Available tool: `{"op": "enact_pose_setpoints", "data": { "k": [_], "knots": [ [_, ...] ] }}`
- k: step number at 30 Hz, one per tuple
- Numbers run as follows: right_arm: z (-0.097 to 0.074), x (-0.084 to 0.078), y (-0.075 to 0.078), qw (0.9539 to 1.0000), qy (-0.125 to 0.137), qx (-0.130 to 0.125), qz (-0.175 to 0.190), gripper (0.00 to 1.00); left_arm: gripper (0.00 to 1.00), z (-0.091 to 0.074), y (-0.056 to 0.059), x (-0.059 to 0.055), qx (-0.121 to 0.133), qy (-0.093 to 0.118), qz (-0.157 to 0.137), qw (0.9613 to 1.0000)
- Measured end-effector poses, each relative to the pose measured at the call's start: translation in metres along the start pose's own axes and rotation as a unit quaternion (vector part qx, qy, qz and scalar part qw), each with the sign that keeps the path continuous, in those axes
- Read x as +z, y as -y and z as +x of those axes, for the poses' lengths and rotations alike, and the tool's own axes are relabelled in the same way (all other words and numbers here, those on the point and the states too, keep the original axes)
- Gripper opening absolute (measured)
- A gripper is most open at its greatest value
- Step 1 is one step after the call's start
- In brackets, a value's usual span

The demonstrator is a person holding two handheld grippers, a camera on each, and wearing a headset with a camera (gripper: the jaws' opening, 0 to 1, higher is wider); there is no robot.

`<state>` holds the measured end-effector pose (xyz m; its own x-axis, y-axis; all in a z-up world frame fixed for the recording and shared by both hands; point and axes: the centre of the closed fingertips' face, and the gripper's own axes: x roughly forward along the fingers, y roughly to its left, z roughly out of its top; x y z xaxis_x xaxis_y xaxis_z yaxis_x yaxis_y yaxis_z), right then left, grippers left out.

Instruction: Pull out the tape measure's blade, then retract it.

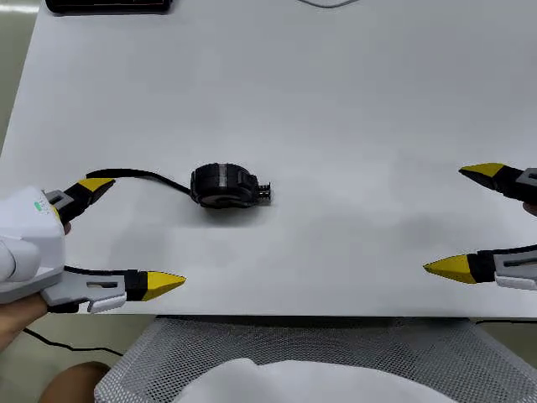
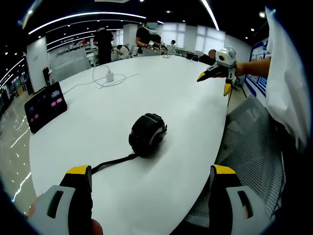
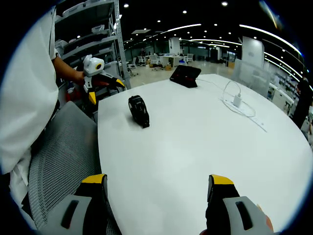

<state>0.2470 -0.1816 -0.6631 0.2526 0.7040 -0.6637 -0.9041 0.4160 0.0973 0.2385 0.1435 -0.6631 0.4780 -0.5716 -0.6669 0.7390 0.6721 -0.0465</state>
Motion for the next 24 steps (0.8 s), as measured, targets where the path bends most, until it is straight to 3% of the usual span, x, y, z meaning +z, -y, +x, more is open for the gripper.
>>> {"op": "enact_pose_setpoints", "data": {
  "k": [11, 24],
  "knots": [
    [0.0096, 0.0065, -0.0049, 0.9999, 0.006, 0.009, -0.001, 0.83, 0.99, 0.0005, 0.0010, -0.0005, -0.002, -0.002, 0.000, 1.0000],
    [0.0066, 0.0035, -0.0033, 1.0000, 0.001, 0.008, 0.000, 0.83, 0.99, 0.0008, 0.0026, -0.0026, -0.005, -0.005, -0.007, 0.9999]
  ]
}}
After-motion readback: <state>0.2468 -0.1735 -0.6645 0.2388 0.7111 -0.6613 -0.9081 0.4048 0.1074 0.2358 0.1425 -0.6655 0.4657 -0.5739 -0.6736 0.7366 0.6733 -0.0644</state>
